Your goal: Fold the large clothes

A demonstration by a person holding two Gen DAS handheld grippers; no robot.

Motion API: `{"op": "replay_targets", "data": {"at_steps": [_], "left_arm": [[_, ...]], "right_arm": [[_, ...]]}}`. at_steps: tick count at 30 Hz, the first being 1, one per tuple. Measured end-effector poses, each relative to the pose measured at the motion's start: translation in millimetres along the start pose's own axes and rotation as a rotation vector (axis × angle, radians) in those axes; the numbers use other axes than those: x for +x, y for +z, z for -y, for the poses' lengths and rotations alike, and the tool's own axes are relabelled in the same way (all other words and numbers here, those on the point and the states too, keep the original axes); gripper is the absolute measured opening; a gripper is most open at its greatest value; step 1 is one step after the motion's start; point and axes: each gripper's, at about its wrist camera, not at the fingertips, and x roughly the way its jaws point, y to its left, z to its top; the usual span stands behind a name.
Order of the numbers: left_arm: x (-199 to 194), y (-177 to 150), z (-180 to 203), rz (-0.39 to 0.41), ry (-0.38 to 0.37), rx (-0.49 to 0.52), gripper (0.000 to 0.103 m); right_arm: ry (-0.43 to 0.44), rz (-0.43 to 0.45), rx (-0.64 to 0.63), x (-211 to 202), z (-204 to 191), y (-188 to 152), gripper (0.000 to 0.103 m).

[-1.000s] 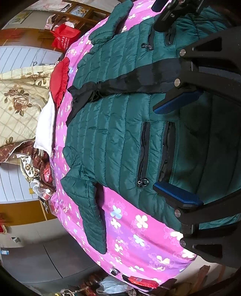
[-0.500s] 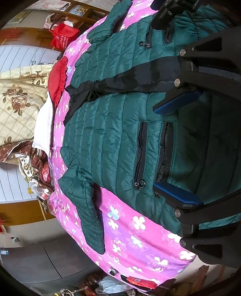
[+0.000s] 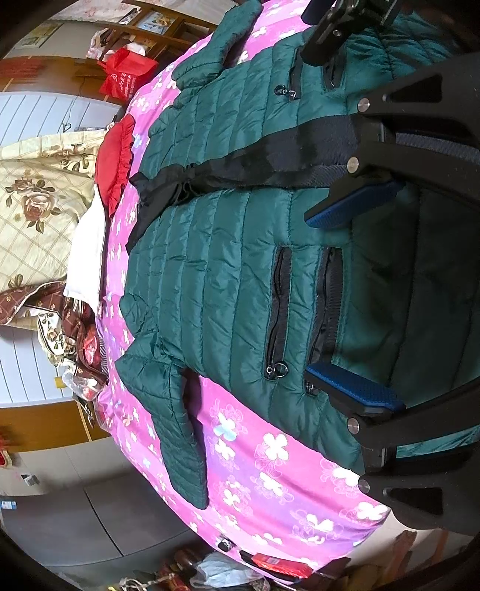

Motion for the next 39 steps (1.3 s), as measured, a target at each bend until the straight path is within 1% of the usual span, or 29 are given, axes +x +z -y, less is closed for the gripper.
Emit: {"op": "replay_targets", "data": {"at_steps": [3,8,11,14,21,24,30,39], "left_arm": [[-3.1,-0.5,-0.7,0.019,-0.021,-0.02,0.05],[-2.6,-0.4,-0.9,-0.006,0.0,-0.006,0.05],[-2.7,-0.7,-1.0,-0.01,0.004,-0.001,0.05],[-4.2,-1.9,-0.4,-0.004,0.002,0.001,0.05],[-5.2,-2.8,0.4,-0.002,0.002,-0.005,0.05],[-4.8,-3.6,0.4,-0.007,0.007,-0.001,0.05],[-3.0,-4.7,0.7,-0.018,0.011,0.007,0.05],[-0.1,-5.5,2.1,-0.032,0.004,0.009,0.05]], "right_arm": [[-0.007,-0.004,-0.003,0.2,-0.4,-0.4,0.102],[0.002,-0.022,0.009,1.2,-1.0,-1.2,0.102],[0.005,-0.01,0.009,1.1,-0.9,-0.8,0.102],[0.011,0.001,0.016,1.1,-0.3,-0.7,0.102],[0.009,-0.005,0.026,2.9,1.1,-2.3,0.102],[0.022,-0.012,0.043,4.2,1.8,-1.1,0.102],[0.017,-0.027,0.041,6.4,0.6,-2.2,0.102],[0.016,-0.026,0.042,10.8,1.1,-2.6,0.102]]}}
